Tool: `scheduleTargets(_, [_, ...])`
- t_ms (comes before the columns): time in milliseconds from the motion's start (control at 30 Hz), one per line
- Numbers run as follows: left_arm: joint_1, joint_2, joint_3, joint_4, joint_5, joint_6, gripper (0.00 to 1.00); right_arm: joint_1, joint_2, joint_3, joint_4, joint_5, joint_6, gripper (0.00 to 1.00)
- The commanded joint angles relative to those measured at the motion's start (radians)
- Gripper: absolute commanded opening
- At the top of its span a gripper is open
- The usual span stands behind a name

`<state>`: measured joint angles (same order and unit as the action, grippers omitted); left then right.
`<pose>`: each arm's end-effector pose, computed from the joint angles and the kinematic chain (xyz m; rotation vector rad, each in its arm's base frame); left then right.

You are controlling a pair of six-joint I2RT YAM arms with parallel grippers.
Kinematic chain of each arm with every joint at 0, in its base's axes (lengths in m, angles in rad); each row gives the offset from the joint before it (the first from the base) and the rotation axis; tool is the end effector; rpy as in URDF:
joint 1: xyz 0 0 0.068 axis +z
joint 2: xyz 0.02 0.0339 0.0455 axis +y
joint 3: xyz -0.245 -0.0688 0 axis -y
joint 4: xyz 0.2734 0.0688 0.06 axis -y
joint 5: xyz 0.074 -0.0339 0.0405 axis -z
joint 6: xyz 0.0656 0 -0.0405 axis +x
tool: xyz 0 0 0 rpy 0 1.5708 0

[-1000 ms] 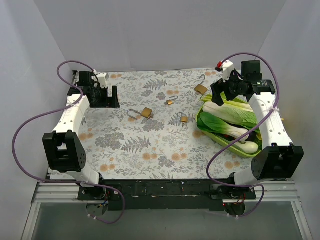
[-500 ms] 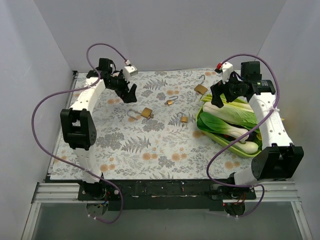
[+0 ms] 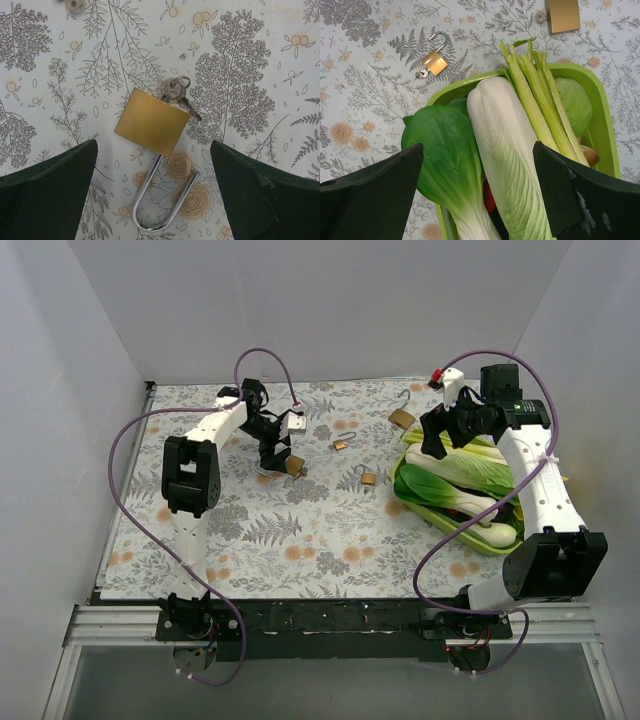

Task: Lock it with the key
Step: Pick up the lock from the center of the board.

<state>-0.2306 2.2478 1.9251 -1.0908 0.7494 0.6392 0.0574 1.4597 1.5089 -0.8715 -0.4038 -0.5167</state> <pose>0.4482 -0.1511 0.1541 1.2008 2.3883 -0.9862 0.3523 0.0461 0.3319 -0.8344 2.1688 0.2546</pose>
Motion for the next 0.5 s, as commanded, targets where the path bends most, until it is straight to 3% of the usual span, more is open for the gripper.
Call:
scheduleTargets(0, [0.001,0.004,0.002,-0.034,0.016,0.2,0.98,0.004,0.004,0.025,-0.03,-0.026,-0.019,0.98])
scheduleTargets(467, [-0.024,0.09,0.021,-0.041,0.013,0.315,0.98,0.004,0.019,0.022,-0.029,-0.02,-0.017,0.98])
